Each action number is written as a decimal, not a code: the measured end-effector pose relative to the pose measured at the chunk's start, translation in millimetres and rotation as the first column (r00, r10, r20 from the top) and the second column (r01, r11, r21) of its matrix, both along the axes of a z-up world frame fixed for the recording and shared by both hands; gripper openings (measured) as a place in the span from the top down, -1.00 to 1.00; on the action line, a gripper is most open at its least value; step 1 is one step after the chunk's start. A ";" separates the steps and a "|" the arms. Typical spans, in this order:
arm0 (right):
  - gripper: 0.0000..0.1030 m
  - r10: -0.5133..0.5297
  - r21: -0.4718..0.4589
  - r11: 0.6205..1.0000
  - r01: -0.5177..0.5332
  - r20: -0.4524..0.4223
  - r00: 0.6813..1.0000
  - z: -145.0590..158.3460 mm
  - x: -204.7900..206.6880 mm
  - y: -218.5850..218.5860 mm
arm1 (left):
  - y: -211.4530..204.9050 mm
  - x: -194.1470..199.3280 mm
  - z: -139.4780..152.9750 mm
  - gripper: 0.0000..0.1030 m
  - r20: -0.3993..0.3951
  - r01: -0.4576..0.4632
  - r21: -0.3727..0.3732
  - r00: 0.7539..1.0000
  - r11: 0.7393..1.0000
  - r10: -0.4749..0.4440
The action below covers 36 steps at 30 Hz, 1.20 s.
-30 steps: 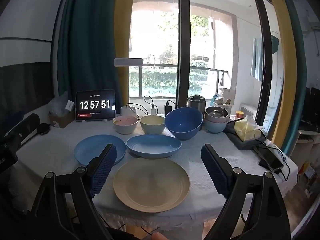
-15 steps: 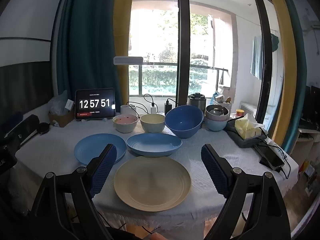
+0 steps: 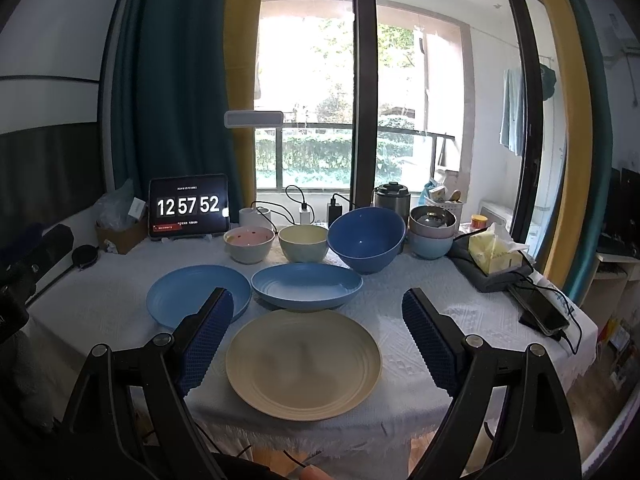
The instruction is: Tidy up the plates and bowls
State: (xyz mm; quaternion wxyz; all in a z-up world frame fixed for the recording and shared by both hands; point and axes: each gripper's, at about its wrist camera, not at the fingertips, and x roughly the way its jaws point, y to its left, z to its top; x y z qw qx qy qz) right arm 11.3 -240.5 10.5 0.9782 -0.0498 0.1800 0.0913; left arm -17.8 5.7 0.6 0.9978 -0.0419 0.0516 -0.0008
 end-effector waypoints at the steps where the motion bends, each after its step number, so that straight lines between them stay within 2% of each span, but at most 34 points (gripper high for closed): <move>1: -0.74 -0.001 0.000 1.000 0.001 -0.001 1.000 0.1 0.4 -0.2 | -0.1 0.0 0.0 -0.98 0.000 -0.001 0.000 1.000 1.000 0.001; 36: -0.74 -0.001 -0.002 1.000 0.001 -0.015 1.000 -4.6 1.2 0.2 | 1.8 2.1 3.7 -0.98 -0.005 -0.007 -0.010 1.000 1.000 0.007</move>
